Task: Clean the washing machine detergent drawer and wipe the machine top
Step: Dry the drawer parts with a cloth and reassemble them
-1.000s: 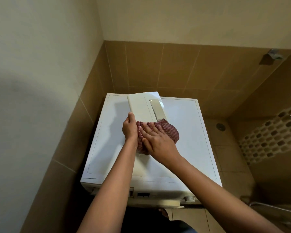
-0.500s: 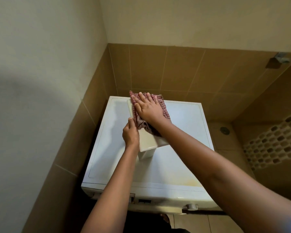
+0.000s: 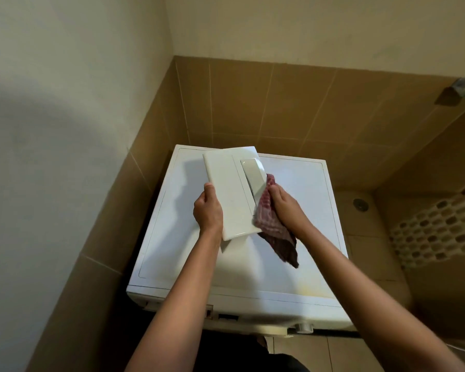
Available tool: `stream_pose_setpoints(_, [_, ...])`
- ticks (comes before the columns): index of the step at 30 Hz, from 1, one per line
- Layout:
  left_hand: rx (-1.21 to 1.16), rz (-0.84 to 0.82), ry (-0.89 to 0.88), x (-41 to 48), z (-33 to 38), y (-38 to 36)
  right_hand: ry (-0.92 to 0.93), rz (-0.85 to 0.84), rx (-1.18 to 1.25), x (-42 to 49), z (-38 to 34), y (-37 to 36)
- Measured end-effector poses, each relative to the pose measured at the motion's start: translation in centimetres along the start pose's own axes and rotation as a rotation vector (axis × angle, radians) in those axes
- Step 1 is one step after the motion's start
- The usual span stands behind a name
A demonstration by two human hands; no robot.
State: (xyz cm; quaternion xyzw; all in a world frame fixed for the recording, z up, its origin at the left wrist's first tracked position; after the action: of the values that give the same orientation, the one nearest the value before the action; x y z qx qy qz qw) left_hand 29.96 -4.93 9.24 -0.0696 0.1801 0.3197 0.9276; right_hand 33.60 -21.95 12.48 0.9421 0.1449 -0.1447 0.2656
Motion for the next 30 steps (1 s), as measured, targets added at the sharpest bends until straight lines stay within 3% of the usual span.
stream_pose_setpoints(5, [0.006, -0.005, 0.006, -0.1, 0.2, 0.1, 0.103, 0.100, -0.221, -3.4, 0.9, -1.3])
stream_pose_setpoints(9, [0.024, 0.009, 0.009, -0.1, 0.2, 0.0, 0.359, 0.186, -0.639, -4.1, 1.2, -3.0])
stream_pose_setpoints(11, [0.028, 0.016, 0.007, -0.2, 0.3, 0.0, 0.405, 0.186, -0.735, -4.4, 1.2, -3.4])
stream_pose_setpoints(18, [0.045, 0.029, 0.011, -0.3, 0.5, 0.0, 0.542, 0.182, -0.807, -4.8, 2.0, -3.9])
stream_pose_setpoints(22, [0.033, 0.051, 0.011, -0.4, 0.4, -0.1, 0.593, 0.090, -0.805, -4.7, 0.1, -4.6])
stream_pose_setpoints(30, [0.041, 0.040, 0.035, -0.6, 0.7, -0.1, 0.466, 0.064, -0.782, 1.0, -4.1, -5.4])
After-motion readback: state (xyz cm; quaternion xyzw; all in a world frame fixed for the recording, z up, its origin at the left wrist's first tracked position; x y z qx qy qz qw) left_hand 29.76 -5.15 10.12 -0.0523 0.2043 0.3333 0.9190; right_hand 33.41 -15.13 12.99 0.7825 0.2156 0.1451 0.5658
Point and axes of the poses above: each hand's wrist, its own x-axis towards the middle knuckle, its own y-axis out of the back of the hand, z = x × y, the point moved 2 cm from there along x, towards the middle knuckle, and after that the axes turned 2 degrees about -y, right-handed, at the moved point
